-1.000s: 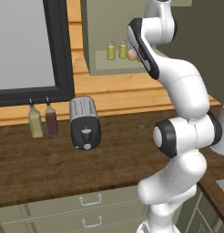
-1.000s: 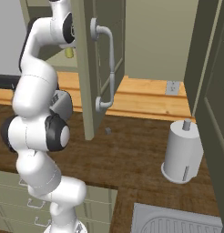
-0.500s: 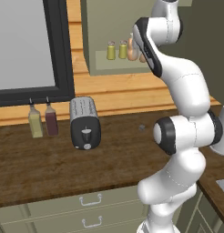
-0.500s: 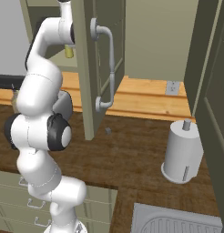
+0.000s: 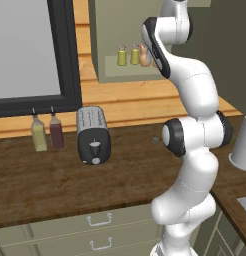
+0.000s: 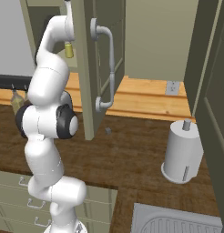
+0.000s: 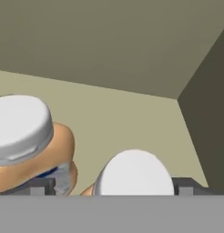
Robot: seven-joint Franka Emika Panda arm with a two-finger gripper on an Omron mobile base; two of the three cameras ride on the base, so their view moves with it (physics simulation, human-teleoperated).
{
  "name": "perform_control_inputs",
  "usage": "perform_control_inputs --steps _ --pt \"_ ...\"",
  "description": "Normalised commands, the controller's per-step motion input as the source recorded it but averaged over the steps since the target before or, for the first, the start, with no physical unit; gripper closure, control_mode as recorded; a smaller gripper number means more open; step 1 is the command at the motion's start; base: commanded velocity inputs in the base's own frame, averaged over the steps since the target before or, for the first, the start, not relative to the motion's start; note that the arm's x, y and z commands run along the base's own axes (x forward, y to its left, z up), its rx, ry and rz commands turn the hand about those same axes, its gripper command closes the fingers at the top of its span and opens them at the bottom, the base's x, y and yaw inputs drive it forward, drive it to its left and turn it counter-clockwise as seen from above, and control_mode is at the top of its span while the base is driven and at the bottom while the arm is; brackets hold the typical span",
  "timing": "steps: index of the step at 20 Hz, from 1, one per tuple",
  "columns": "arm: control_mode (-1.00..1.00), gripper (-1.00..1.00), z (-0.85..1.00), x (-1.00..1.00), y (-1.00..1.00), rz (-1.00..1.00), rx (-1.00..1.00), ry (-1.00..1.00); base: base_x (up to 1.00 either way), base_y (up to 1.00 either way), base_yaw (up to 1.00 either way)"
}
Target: Put the shaker and condiment bottle from the counter next to their counterparts in the cabinet.
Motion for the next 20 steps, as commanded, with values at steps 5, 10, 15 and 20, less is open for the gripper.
perform_control_inputs --steps 5,10,15,20 --pt "-1.00 -1.00 0.00 0.37 0.00 0.00 -0.02 0.00 0.00 0.00 0.00" --pt "-1.00 -1.00 0.00 0.16 0.00 0.00 0.00 0.00 0.00 0.00 0.00" --pt "-1.00 -1.00 0.04 -0.03 0.10 0.04 0.00 0.00 0.00 0.00 0.00" --pt "-1.00 -1.00 0.00 -0.40 0.23 0.09 0.06 0.00 0.00 0.00 0.00"
